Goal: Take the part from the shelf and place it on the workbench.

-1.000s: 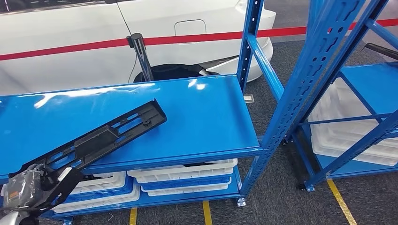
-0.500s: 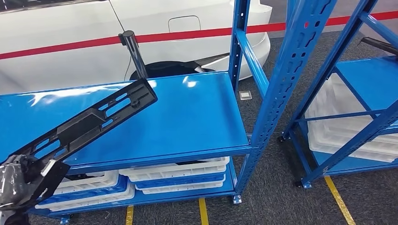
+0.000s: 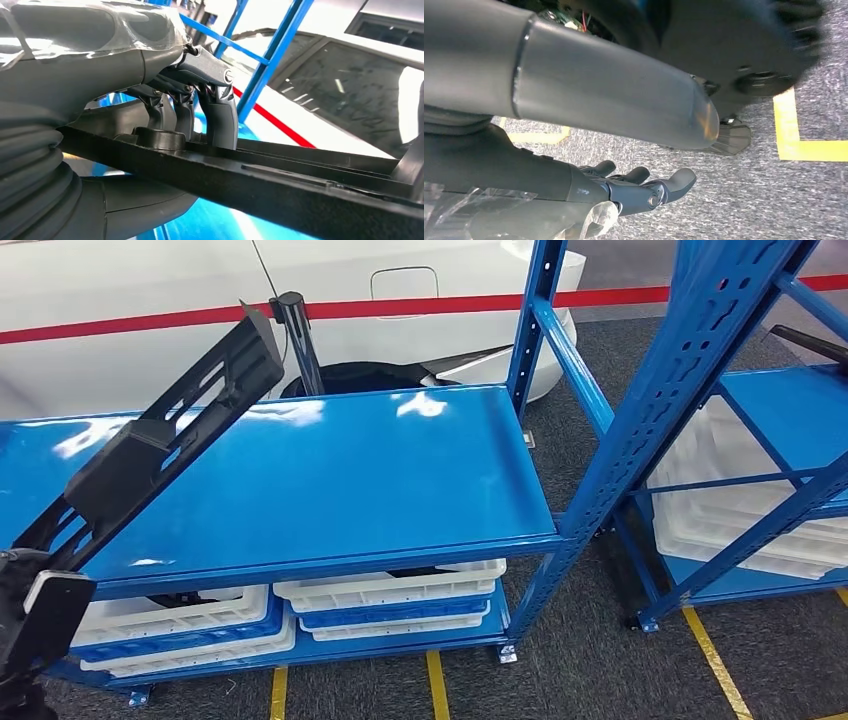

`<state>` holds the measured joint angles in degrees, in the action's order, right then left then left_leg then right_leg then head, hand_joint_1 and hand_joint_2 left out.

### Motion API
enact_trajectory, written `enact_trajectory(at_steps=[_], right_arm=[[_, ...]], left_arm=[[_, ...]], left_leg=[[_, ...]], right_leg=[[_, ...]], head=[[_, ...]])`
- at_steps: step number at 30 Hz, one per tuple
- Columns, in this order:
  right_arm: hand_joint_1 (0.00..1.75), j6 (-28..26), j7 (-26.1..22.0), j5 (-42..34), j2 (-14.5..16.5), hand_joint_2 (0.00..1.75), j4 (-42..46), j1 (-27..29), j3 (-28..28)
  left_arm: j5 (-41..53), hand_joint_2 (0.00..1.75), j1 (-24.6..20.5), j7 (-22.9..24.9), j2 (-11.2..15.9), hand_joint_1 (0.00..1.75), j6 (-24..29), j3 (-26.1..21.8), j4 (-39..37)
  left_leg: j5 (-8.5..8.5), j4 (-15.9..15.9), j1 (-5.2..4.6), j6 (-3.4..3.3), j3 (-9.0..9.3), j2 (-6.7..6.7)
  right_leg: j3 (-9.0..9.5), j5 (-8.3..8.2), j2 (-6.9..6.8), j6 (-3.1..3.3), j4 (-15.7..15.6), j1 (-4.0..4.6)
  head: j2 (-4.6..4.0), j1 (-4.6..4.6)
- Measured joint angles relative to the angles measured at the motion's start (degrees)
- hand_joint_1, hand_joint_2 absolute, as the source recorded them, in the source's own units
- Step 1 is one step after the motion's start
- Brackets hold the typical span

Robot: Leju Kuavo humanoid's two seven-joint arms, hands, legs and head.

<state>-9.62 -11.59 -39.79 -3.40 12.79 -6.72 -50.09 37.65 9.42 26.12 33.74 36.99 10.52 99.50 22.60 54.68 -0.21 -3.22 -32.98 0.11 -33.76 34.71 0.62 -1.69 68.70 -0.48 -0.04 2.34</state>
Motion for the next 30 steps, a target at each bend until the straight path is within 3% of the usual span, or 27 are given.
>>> enact_trajectory(at_steps=[2, 4, 6, 8, 10, 12, 13, 14, 15, 17, 19, 20, 22, 23, 24, 27, 28, 29, 30], right_arm=[[0.00, 0.0, -0.1, 0.0, -0.1, 0.00, 0.0, -0.1, 0.0], [0.00, -0.1, -0.3, -0.1, -0.3, 0.00, 0.0, -0.2, 0.0], [0.00, -0.1, -0.3, -0.1, -0.2, 0.00, 0.0, -0.2, -0.1], [0.00, -0.1, -0.3, -0.3, -0.1, 0.00, 0.0, -0.3, -0.2], [0.00, -0.1, -0.3, -0.3, 0.0, 0.00, 0.0, -0.3, -0.2], [0.00, -0.2, -0.3, -0.4, 0.0, 0.00, 0.0, -0.2, -0.2], [0.00, -0.2, -0.3, -0.4, 0.0, 0.00, 0.0, -0.2, -0.2], [0.00, -0.2, -0.3, -0.4, 0.0, 0.00, 0.0, -0.2, -0.2], [0.00, -0.2, -0.3, -0.5, 0.0, 0.00, 0.0, -0.2, -0.2], [0.00, -0.2, -0.3, -0.5, 0.1, 0.00, 0.0, -0.2, -0.2], [0.00, -0.2, -0.3, -0.6, 0.1, 0.00, 0.0, -0.2, -0.2], [0.00, -0.2, -0.3, -0.6, 0.1, 0.00, 0.0, -0.2, -0.2], [0.00, -0.2, -0.3, -0.6, 0.1, 0.00, 0.0, -0.2, -0.2], [0.00, -0.2, -0.3, -0.6, 0.1, 0.00, 0.0, -0.1, -0.2], [0.00, -0.2, -0.3, -0.6, 0.0, 0.00, -0.1, -0.1, -0.2], [0.00, -0.2, -0.2, -0.6, 0.0, 0.00, -0.1, -0.1, -0.3], [0.00, -0.2, -0.2, -0.6, 0.0, 0.00, -0.1, -0.1, -0.3], [0.00, -0.2, -0.2, -0.5, 0.0, 0.00, -0.1, 0.0, -0.4], [0.00, -0.2, -0.2, -0.5, 0.0, 0.00, -0.1, -0.1, -0.4]], left_arm=[[-1.2, 1.75, -0.1, -0.6, -0.4, 1.75, 0.3, -0.2, 1.1], [-2.4, 1.75, -0.1, -1.3, -0.8, 1.75, 0.5, -0.5, 2.1], [-3.8, 1.75, -0.2, -2.2, -1.2, 1.75, 0.7, -0.8, 3.3], [-4.7, 1.75, -0.3, -2.8, -1.6, 1.75, 0.9, -1.3, 4.4], [-5.3, 1.75, -0.4, -3.2, -1.9, 1.75, 1.2, -1.6, 5.6], [-6.0, 1.75, -0.5, -3.6, -2.1, 1.75, 1.4, -1.7, 6.6], [-6.5, 1.75, -0.5, -3.8, -2.2, 1.75, 1.5, -1.6, 7.0], [-7.0, 1.75, -0.5, -4.0, -2.3, 1.75, 1.6, -1.6, 7.3], [-7.4, 1.75, -0.6, -4.3, -2.4, 1.75, 1.6, -1.6, 7.7], [-8.1, 1.75, -0.8, -4.8, -2.6, 1.75, 1.6, -1.6, 8.6], [-8.5, 1.75, -1.3, -5.1, -2.7, 1.75, 1.6, -1.6, 9.5], [-8.6, 1.75, -1.4, -5.1, -2.8, 1.75, 1.6, -1.6, 9.8], [-8.8, 1.75, -1.5, -5.3, -2.9, 1.75, 1.6, -1.6, 10.3], [-9.0, 1.75, -1.5, -5.3, -3.0, 1.75, 1.6, -1.6, 10.5], [-9.2, 1.75, -1.5, -5.3, -3.1, 1.75, 1.7, -1.6, 10.6], [-10.0, 1.75, -1.6, -5.6, -3.4, 1.75, 1.9, -1.5, 11.0], [-10.2, 1.75, -1.6, -5.6, -3.6, 1.75, 2.0, -1.4, 11.0], [-10.3, 1.75, -1.5, -5.6, -3.7, 1.75, 2.1, -1.4, 11.0], [-10.5, 1.75, -1.5, -5.6, -3.9, 1.75, 2.1, -1.3, 11.0]], left_leg=[[-0.62, 0.0, -0.34, 0.11, -0.48, -0.02], [-1.26, 0.1, -0.42, 0.58, -0.76, 0.07], [-2.05, -0.1, -0.32, 1.26, -0.97, 0.22], [-1.02, 0.9, -0.13, 2.02, -1.68, 0.22], [3.89, 5.8, 0.27, 2.90, -3.41, 0.16], [9.02, 13.5, 0.77, 3.63, -5.35, 0.18], [9.93, 16.3, 1.00, 3.90, -5.66, 0.18], [9.43, 17.3, 1.20, 4.12, -5.04, 0.18], [8.01, 16.2, 1.37, 4.33, -3.41, 0.18], [5.25, 8.2, 1.64, 4.61, 2.73, 0.16], [5.11, -0.4, 1.54, 4.19, 8.31, 0.03], [5.44, -2.6, 1.34, 3.78, 9.51, -0.01], [5.13, -3.1, 1.10, 2.67, 8.98, 0.09], [4.66, -3.0, 1.07, 2.08, 8.43, 0.21], [4.09, -3.1, 1.09, 1.43, 7.80, 0.32], [2.19, -3.1, 0.88, 0.30, 5.59, 0.45], [1.54, -3.0, 0.76, 0.24, 4.77, 0.44], [0.91, -2.9, 0.66, 0.24, 3.98, 0.44], [0.33, -2.8, 0.58, 0.33, 3.18, 0.43]], right_leg=[[5.59, -3.11, -0.06, 0.85, -9.0, 0.46], [8.37, -4.61, -0.23, 1.29, -14.2, 0.90], [8.03, -5.44, -0.32, 1.50, -14.7, 1.01], [7.32, -6.52, -0.41, 1.98, -15.1, 0.77], [6.10, -7.77, -0.62, 2.35, -15.2, 0.43], [4.52, -8.93, -0.73, 2.47, -15.2, 0.35], [3.66, -9.54, -0.73, 2.40, -15.2, 0.30], [2.82, -10.14, -0.72, 2.28, -15.1, 0.22], [2.02, -10.72, -0.70, 2.10, -15.1, 0.10], [0.74, -11.77, -0.62, 1.55, -15.0, -0.05], [0.05, -12.76, -0.59, 0.85, -14.9, 0.01], [-0.12, -13.26, -0.59, 0.49, -14.9, 0.02], [-0.42, -13.97, -0.57, -0.25, -15.0, -0.09], [-0.82, -13.26, -0.55, -0.56, -14.4, -0.19], [-1.56, -11.43, -0.54, -0.79, -12.7, -0.25], [-5.05, -2.80, -0.54, -0.97, -1.6, -0.27], [-5.66, -1.55, -0.54, -0.97, 1.8, -0.25], [-5.42, -1.76, -0.54, -0.95, 3.6, -0.21], [-4.12, -3.13, -0.54, -0.85, 3.2, -0.21]], head=[[0.00, -0.01], [0.00, -0.01], [0.00, -0.02], [0.00, 0.01], [0.00, 0.08], [0.00, 0.10], [0.00, 0.10], [0.00, 0.10], [0.00, 0.11], [0.00, 0.11], [0.00, 0.10], [0.00, 0.11], [0.00, 0.08], [0.00, 0.07], [0.00, 0.04], [0.00, 0.00], [0.00, -0.02], [0.00, -0.03], [0.00, -0.04]])
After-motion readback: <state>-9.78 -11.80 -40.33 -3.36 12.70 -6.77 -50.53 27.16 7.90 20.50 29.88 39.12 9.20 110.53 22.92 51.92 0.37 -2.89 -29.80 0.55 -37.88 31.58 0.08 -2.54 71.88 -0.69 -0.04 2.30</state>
